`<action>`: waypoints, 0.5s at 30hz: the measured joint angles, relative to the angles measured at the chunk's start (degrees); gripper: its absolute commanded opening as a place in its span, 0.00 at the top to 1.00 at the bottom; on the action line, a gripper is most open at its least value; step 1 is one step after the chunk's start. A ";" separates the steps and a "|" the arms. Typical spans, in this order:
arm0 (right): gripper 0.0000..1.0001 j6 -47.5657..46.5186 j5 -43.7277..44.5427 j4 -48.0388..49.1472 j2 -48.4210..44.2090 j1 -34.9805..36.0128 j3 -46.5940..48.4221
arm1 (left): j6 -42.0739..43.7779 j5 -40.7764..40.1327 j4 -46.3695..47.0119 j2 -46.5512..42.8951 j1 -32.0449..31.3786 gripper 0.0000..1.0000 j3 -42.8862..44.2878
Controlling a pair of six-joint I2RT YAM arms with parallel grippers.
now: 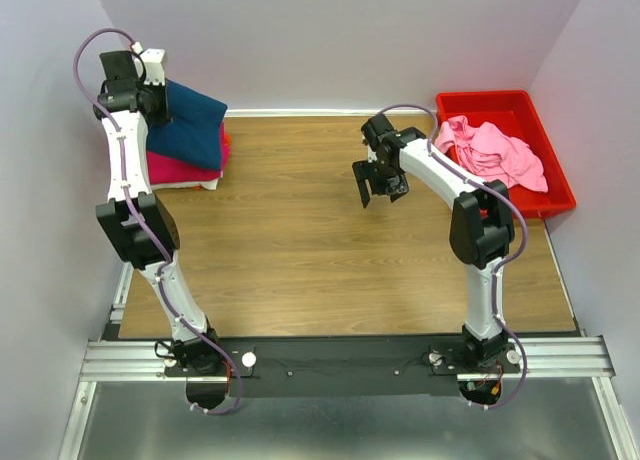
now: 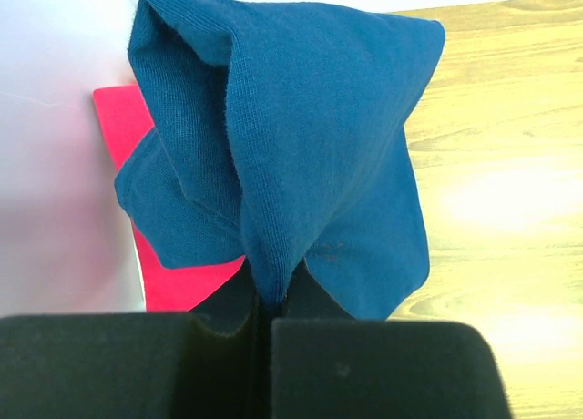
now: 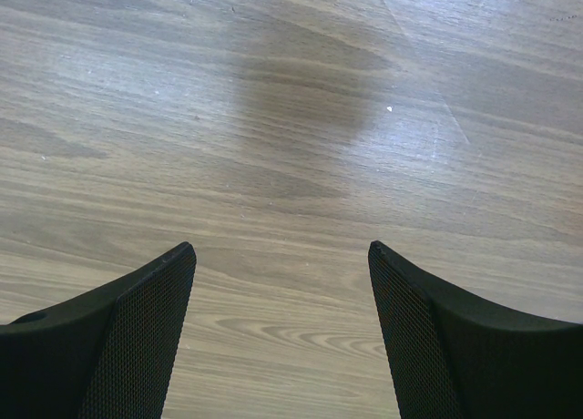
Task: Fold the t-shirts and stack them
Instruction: Neatly place the folded tshirt to the corner
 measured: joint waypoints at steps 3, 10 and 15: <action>0.17 0.00 0.00 -0.02 0.22 0.00 0.07 | 0.00 0.00 0.07 -0.11 0.09 1.00 0.00; 0.17 -0.02 0.00 -0.02 0.85 0.00 0.20 | -0.02 -0.02 0.24 -0.11 0.55 1.00 -0.66; 0.17 0.00 0.00 -0.04 0.90 0.00 0.46 | -0.66 -0.87 0.35 0.13 0.94 0.79 -0.72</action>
